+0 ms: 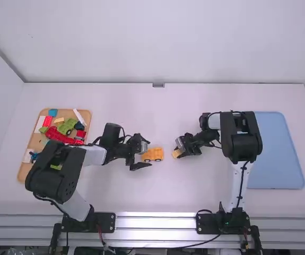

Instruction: Assemble lego blocks to make yellow taxi

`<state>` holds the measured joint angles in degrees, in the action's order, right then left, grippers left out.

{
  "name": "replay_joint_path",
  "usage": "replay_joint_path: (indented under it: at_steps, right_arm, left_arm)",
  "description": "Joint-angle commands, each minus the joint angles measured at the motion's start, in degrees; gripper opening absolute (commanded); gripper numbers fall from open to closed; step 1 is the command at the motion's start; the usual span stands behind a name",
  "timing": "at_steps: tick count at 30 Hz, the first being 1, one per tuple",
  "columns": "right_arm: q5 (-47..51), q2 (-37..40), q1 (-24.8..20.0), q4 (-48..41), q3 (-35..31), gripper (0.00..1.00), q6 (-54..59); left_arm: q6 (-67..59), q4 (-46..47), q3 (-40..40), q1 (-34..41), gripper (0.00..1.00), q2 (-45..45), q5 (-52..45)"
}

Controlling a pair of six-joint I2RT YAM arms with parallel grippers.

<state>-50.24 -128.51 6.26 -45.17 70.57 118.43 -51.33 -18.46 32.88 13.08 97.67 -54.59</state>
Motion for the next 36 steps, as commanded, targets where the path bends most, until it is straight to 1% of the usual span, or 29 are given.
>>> replay_joint_path:
  at_steps: [1, 2, 3, 4, 5, 8, 10, 13, 16, 18, 21, 24, 26, 27, 28, 30, 32, 35, 36]
  right_arm:
    - [-0.15, -0.39, 0.13, -0.63, -0.24, 0.21, -0.33]
    - [-1.2, -0.35, 0.11, -1.9, 0.33, 0.21, -0.26]
    - [-2.75, -0.11, 0.11, -4.2, 1.42, 0.27, 0.04]
    - [-3.21, -0.04, 0.11, -5.09, 1.81, 0.27, 0.2]
    - [-4.85, 0.39, 0.11, -8.98, 3.76, 0.3, 0.94]
    - [-5.64, 1.6, 0.11, -16.68, 8.74, 0.29, 1.6]
    - [-4.96, 2.36, 0.11, -20.92, 12.59, 0.23, 1.42]
    - [-4.57, 2.56, 0.81, -25.16, 17.4, 0.22, 1.33]
    - [-5.31, 2.58, 1.29, -26.97, 19.04, 0.21, 1.44]
    - [-6.54, 2.58, 1.31, -27.06, 19.61, 0.21, 1.38]
    - [-7.93, 2.73, 0.9, -27.1, 20.79, 0.24, 1.29]
    - [-8.41, 3.28, 0.85, -26.1, 23.52, 0.24, -3.3]
    - [-7.28, 3.85, 0.85, -23.78, 25.66, 0.22, -9.75]
    - [-6.08, 4.2, 0.87, -22.64, 26.08, 0.18, -11.65]
    - [-5.29, 4.7, 0.96, -21.86, 26.14, 0.16, -12.98]
    - [-3.65, 6.16, 1.68, -20.74, 26.1, 0.15, -15.89]
    - [-3.91, 7.45, 2.16, -21.07, 25.57, 0.15, -14.99]
    - [-5.27, 9.44, 2.03, -19.32, 22.4, 0.16, -14.21]
    - [-5.51, 10.43, 2.05, -16.87, 20.13, 0.17, -15.26]
  left_arm:
    - [1.4, 0.02, -0.72, 0.44, 0.99, 0.11, 0.63]
    - [1.4, -0.11, -0.72, 0.44, 0.99, 0.11, 0.68]
    - [1.36, -0.44, -0.7, 0.42, 0.99, 0.26, 0.68]
    - [1.36, -0.61, -0.7, 0.42, 0.99, 0.35, 0.7]
    - [1.4, -2.05, -0.7, 0.37, 0.99, 1.09, 1.09]
    - [1.44, -5.86, -0.7, 0.46, 0.99, 4.02, 1.07]
    - [2.29, -8.68, -0.63, 0.48, 0.99, 6.82, 1.05]
    - [1.86, -11.76, -0.55, 0.46, 0.99, 10.54, -0.48]
    - [1.44, -14.05, -0.7, 0.44, 0.99, 12.72, -2.01]
    - [1.73, -14.91, -0.7, 0.48, 0.99, 13.75, -1.4]
    - [1.99, -16.09, -0.17, 0.48, 0.99, 15.08, -1.46]
    - [1.99, -16.41, 0.81, 0.44, 0.99, 16.48, -1.44]
    - [1.99, -15.58, 1.73, 0.48, 0.99, 17.11, -1.46]
    - [1.97, -14.8, 2.19, 0.46, 0.99, 17.2, -1.46]
    - [1.97, -14.19, 2.56, 0.46, 0.99, 17.25, -1.44]
    - [1.79, -12.44, 3.58, 0.48, 0.99, 17.25, -1.46]
    - [1.81, -11.28, 4.28, 0.46, 0.99, 17.25, -1.4]
    - [0.55, -10.78, 4.33, 0.46, 0.99, 17.25, -1.49]
    - [0.31, -10.64, 4.2, 0.48, 0.99, 17.25, -1.42]
